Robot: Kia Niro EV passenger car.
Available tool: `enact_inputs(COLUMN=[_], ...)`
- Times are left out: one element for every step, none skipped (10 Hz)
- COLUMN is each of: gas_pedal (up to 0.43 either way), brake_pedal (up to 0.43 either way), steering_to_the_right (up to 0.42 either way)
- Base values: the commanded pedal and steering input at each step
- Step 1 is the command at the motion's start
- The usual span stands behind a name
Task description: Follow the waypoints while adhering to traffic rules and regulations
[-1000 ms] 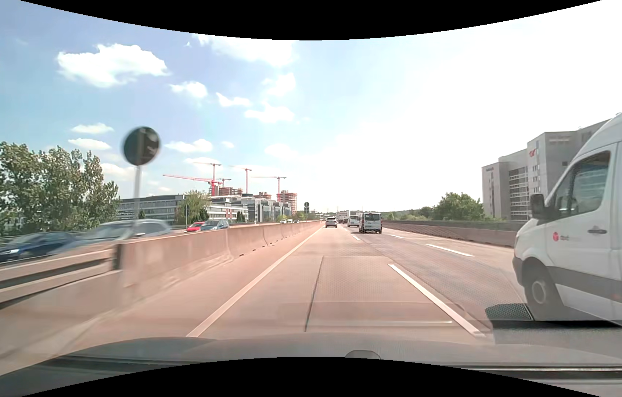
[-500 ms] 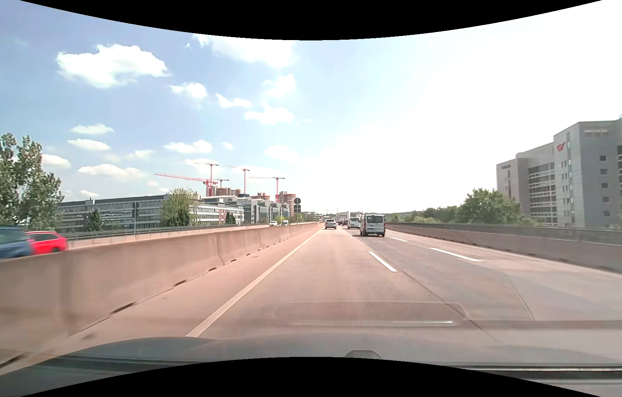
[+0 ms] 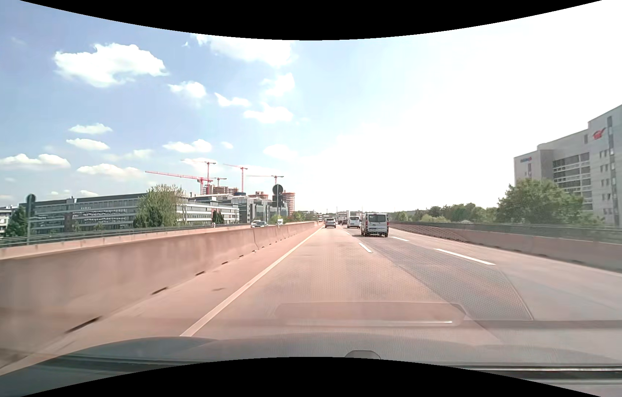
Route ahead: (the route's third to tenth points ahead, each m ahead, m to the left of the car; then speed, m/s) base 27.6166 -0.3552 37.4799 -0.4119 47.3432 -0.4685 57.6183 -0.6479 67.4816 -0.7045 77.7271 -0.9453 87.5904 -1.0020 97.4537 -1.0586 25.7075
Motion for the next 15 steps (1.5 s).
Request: enact_inputs(gas_pedal=[0.189,0.189,0.189,0.189,0.189,0.189,0.189,0.189,0.189,0.189,0.189,0.189,0.189,0.189,0.189], brake_pedal=[0.000,0.000,0.000,0.000,0.000,0.000,0.000,0.000,0.000,0.000,0.000,0.000,0.000,0.000,0.000], steering_to_the_right=[-0.004,-0.005,-0.005,-0.005,-0.005,-0.006,-0.005,-0.006,-0.006,-0.006,-0.006,-0.005,-0.005,-0.005,-0.004])
